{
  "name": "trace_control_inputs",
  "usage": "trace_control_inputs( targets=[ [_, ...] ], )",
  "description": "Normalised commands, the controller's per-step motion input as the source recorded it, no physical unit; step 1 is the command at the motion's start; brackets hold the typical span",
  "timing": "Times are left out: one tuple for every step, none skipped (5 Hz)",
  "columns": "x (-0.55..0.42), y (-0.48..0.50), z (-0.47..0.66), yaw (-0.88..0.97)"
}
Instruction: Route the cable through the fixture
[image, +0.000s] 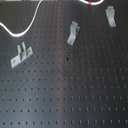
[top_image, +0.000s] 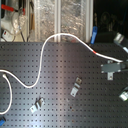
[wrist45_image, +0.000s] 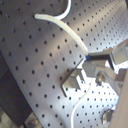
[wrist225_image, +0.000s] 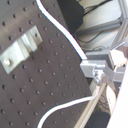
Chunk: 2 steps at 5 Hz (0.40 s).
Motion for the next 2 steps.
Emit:
trace_control_inputs(
  targets=[
    [-0.636,0.076,0.13,0.2],
    [-0.63,0.112,0.13,0.43]
  ],
)
